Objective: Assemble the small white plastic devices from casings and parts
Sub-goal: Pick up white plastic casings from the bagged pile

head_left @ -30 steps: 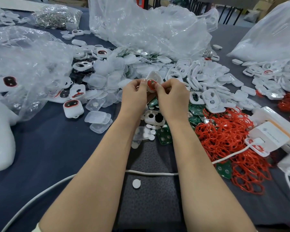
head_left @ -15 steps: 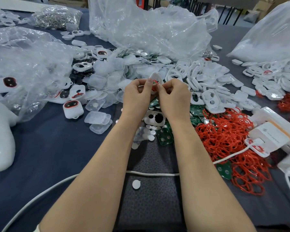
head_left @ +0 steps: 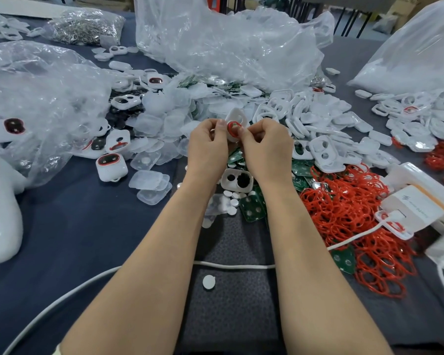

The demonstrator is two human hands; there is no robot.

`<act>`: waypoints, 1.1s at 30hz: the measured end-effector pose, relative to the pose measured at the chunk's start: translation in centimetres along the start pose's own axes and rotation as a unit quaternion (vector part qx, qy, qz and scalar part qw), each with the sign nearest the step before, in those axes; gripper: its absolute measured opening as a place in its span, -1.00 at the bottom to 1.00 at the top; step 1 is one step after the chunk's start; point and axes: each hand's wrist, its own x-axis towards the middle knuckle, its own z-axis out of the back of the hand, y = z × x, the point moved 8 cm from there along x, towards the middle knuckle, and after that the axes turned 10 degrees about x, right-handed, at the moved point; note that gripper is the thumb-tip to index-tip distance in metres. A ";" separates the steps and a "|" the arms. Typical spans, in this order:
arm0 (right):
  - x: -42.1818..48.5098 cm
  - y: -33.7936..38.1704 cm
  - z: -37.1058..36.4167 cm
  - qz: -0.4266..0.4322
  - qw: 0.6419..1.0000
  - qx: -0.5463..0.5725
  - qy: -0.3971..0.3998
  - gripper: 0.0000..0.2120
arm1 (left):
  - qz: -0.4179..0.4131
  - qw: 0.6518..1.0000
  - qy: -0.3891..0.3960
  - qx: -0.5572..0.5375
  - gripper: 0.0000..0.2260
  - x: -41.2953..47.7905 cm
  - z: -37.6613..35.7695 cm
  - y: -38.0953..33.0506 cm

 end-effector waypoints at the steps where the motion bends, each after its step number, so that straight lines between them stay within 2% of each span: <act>1: 0.0 0.0 0.0 0.000 1.000 -0.002 0.000 -0.81 | -0.002 1.000 0.001 0.003 -0.78 0.0 0.0 -0.1; 13: 0.1 -0.2 0.1 -0.006 1.000 -0.003 -0.001 -0.82 | -0.029 0.999 0.004 0.037 -0.81 0.0 -0.1 -0.1; 25: 0.2 -0.2 0.0 -0.013 1.000 0.006 0.004 -0.82 | -0.014 1.000 -0.004 0.020 -0.82 0.1 -0.1 0.1; 33: 0.1 -0.2 0.0 -0.014 1.000 -0.003 0.012 -0.83 | -0.033 0.999 -0.001 0.027 -0.85 -0.2 -0.1 -0.3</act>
